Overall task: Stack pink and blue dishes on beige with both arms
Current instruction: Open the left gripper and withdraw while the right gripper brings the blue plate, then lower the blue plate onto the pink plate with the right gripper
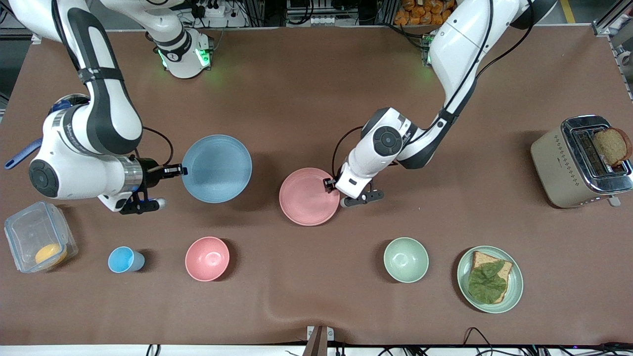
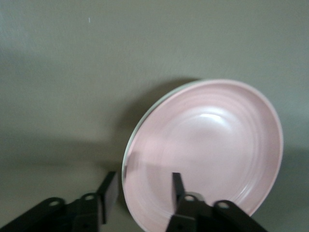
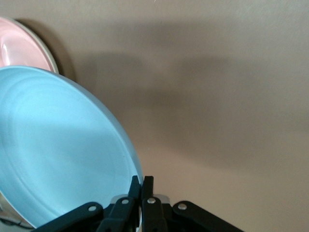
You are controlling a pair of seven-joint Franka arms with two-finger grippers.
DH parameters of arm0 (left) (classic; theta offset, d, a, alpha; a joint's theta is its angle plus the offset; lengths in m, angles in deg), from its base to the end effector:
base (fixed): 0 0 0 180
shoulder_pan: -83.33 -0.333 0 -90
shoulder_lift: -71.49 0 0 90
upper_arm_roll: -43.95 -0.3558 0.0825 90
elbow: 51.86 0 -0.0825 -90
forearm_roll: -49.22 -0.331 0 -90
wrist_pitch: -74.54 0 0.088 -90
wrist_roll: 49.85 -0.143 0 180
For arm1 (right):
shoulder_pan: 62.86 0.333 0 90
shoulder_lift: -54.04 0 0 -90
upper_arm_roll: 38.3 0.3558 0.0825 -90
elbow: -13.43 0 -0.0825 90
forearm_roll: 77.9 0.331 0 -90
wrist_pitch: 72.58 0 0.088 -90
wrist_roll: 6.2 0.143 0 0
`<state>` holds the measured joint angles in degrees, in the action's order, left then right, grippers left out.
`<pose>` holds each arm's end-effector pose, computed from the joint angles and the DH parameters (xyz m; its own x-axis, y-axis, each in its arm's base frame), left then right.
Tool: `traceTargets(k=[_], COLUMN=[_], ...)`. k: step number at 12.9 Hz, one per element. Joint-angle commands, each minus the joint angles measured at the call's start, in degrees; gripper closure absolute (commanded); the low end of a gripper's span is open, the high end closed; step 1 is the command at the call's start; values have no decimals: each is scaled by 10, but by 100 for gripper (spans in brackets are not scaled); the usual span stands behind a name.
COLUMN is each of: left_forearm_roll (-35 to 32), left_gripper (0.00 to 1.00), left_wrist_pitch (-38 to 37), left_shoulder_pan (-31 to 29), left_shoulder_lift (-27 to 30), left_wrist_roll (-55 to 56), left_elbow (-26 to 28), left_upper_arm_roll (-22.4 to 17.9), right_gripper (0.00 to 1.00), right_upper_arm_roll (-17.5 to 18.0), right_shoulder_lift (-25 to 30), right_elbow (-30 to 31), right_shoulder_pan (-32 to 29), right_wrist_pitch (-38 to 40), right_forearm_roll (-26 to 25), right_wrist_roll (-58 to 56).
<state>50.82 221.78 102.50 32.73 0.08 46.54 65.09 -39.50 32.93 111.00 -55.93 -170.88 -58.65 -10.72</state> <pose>0.5476 -0.4148 0.2716 0.9592 0.2763 -0.0604 0.2812 -0.9087 0.3085 0.5640 0.1005 0.3901 0.9358 0.1198 -0.3316 0.0122 -0.9509 -0.3092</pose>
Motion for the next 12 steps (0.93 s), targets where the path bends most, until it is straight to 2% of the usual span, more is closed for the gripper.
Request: traceTargets(k=[1, 4, 7, 10, 12], left_forearm_roll=[2, -4, -76, -76, -69], left_gripper=[0, 0, 0, 0, 0], left_wrist_pitch=[-69, -175, -275, -368, -403], left_shoulder_pan=[-25, -102, -176, -235, -275], left_shoulder_lift=[74, 179, 273, 337, 366], left_wrist_roll=[8, 0, -69, -140, -200], left_elbow=[0, -1, -3, -22, -30], left_upper_arm_roll=[-14, -14, -14, -14, -11], right_gripper=[100, 100, 100, 100, 100], right_upper_arm_roll=[0, 0, 1, 1, 1], right_shoulder_lift=[-4, -15, -31, -51, -63], right_elbow=[3, 3, 5, 5, 3], right_shoulder_pan=[-10, -3, 51, 108, 149], right_wrist_pitch=[-12, -36, -79, -130, -163], right_forearm_roll=[12, 42, 62, 72, 80], right_wrist_roll=[7, 39, 109, 167, 196])
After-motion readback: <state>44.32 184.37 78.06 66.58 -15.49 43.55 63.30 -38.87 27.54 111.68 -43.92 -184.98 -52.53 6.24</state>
